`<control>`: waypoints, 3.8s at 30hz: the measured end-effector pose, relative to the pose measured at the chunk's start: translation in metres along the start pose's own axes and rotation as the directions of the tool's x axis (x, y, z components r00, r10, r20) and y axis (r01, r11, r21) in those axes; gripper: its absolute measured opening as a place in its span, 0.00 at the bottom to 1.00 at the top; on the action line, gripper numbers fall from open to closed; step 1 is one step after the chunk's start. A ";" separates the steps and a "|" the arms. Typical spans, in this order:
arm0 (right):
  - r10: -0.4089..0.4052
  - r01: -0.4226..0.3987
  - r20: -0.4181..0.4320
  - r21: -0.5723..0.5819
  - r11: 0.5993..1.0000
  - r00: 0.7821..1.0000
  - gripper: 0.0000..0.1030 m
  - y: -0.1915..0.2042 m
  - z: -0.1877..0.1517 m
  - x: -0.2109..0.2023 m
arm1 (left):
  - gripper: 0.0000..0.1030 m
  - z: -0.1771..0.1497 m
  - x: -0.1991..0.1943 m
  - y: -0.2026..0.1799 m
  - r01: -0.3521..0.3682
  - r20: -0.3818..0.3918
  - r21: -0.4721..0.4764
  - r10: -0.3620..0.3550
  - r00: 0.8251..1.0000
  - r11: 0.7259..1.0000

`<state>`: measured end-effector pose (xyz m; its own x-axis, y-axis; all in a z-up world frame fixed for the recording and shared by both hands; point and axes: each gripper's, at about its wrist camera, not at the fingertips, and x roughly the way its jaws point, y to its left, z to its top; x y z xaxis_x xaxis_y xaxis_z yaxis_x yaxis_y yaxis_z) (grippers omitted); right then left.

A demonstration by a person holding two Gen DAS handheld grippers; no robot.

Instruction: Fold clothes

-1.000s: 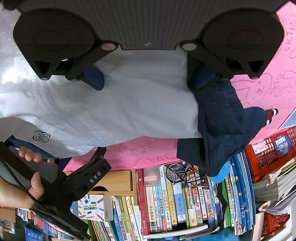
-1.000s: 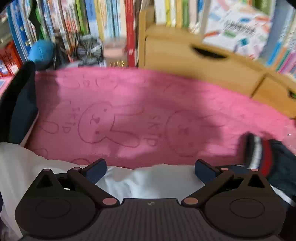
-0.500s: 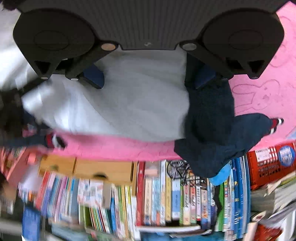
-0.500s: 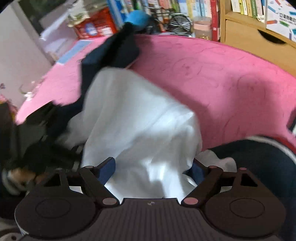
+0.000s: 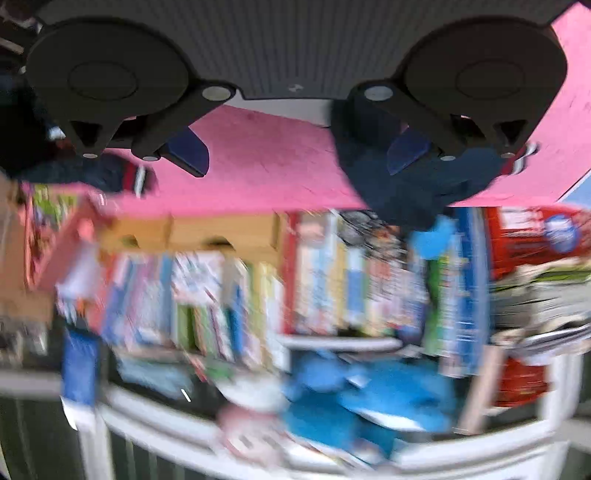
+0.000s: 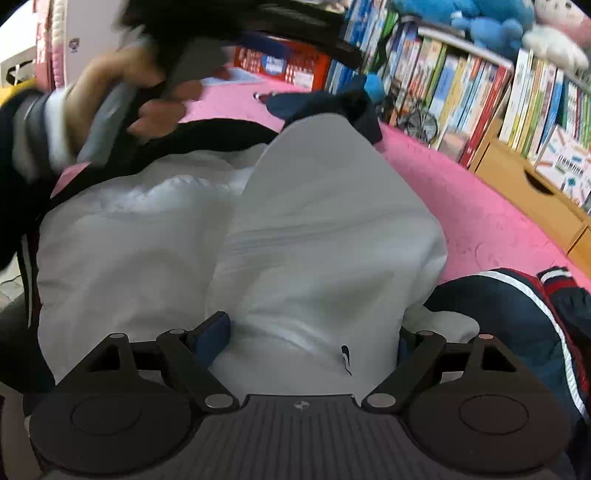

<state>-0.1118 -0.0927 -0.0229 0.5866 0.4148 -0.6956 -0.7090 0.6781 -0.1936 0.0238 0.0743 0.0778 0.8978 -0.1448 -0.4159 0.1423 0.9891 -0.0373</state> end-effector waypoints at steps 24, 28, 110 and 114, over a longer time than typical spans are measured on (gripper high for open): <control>-0.071 0.058 0.052 0.230 0.972 0.996 1.00 -0.112 0.042 0.010 | 1.00 -0.085 -0.061 -0.011 0.162 -0.308 0.066 -0.135 0.942 0.985; 0.106 -0.077 -0.048 0.413 0.908 0.993 0.92 -0.134 0.035 0.043 | 1.00 -0.087 -0.072 -0.027 0.197 -0.301 0.074 -0.167 0.939 0.978; 0.229 -0.224 0.062 -0.082 0.971 0.971 1.00 -0.041 0.063 -0.045 | 0.98 -0.137 -0.128 0.012 0.176 -0.285 0.096 -0.143 0.948 0.980; 0.263 -0.275 -0.099 -0.127 0.953 0.960 1.00 -0.019 0.044 -0.034 | 1.00 -0.141 -0.127 0.010 0.186 -0.274 0.126 -0.147 0.950 0.974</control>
<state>-0.1013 -0.0932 0.0344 0.3375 0.5167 -0.7868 -0.8866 0.4552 -0.0814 -0.1479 0.1065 0.0024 0.7181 -0.2755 -0.6391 0.3584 0.9336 0.0002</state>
